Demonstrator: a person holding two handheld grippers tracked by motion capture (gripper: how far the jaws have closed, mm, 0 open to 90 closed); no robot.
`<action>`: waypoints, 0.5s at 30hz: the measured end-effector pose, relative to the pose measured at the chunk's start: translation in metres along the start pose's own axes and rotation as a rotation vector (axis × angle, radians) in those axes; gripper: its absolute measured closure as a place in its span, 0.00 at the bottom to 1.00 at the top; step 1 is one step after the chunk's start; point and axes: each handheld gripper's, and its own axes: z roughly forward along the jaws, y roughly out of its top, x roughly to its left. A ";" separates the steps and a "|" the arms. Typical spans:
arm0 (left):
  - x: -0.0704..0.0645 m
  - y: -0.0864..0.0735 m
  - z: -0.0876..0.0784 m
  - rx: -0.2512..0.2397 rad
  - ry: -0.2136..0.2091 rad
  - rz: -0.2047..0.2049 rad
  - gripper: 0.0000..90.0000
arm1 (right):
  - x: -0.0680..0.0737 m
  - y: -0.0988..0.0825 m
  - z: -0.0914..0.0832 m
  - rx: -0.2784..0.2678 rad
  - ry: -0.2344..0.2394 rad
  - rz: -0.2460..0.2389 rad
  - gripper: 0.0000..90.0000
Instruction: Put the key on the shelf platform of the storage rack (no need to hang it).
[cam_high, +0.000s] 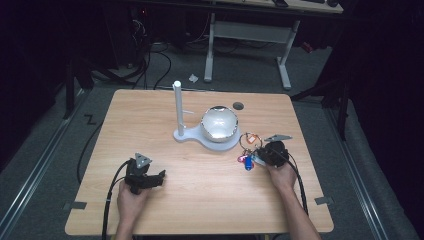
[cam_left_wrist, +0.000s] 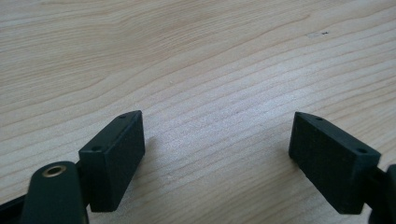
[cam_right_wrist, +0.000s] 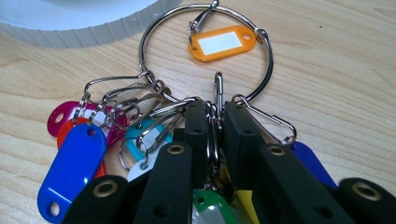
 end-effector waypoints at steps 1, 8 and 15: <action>0.000 0.000 0.000 0.000 0.000 0.000 0.21 | 0.000 0.000 0.000 0.000 0.000 0.000 0.90; 0.000 0.000 0.000 0.000 0.000 0.000 0.21 | -0.004 -0.002 -0.010 -0.066 0.014 0.011 0.91; 0.000 0.000 0.000 0.000 0.000 0.001 0.21 | -0.009 0.003 -0.030 -0.132 0.029 0.013 0.91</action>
